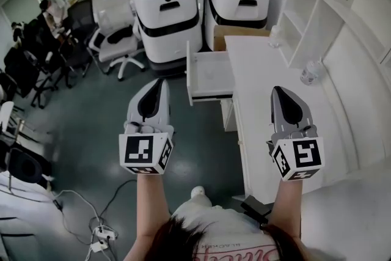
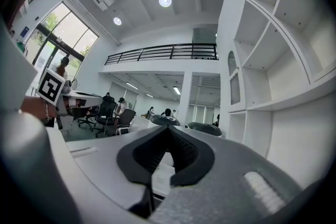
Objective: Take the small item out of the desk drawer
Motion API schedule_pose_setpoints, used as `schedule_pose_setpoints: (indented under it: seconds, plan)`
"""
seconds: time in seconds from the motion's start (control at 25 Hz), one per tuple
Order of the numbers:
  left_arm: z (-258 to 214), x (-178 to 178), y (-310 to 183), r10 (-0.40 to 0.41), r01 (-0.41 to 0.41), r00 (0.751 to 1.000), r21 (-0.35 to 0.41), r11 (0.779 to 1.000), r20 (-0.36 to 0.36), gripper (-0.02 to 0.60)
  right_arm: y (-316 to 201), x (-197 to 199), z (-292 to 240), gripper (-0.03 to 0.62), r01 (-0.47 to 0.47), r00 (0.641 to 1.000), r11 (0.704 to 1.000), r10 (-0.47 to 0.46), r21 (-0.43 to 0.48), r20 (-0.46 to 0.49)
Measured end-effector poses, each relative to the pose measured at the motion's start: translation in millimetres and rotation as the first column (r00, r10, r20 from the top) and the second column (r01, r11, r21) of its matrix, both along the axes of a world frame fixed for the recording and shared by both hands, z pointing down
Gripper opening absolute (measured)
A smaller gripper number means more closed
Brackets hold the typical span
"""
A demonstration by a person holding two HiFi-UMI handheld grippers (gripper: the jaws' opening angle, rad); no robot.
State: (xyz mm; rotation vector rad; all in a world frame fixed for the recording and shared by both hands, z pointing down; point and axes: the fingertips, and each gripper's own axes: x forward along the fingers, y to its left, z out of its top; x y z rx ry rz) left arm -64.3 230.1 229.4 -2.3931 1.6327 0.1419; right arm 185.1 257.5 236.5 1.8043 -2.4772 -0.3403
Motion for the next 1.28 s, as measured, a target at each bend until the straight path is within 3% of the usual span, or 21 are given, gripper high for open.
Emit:
schedule_pose_setpoints:
  seconds: [0.48, 1.28]
  plan:
    - [7.9, -50.3, -61.3, 0.035, -0.035, 0.999, -0.024, 0.999, 0.004, 0.015, -53.5, -53.9, 5.9, 0.002, -0.026, 1.000, 1.000, 0.026, -0.018, -0.008]
    - [19.2, -82.9, -109.0, 0.007, -0.007, 1.000, -0.039, 0.999, 0.005, 0.015, -119.6, -89.0, 11.7, 0.002, 0.012, 1.000, 0.999, -0.012, -0.033, -0.018]
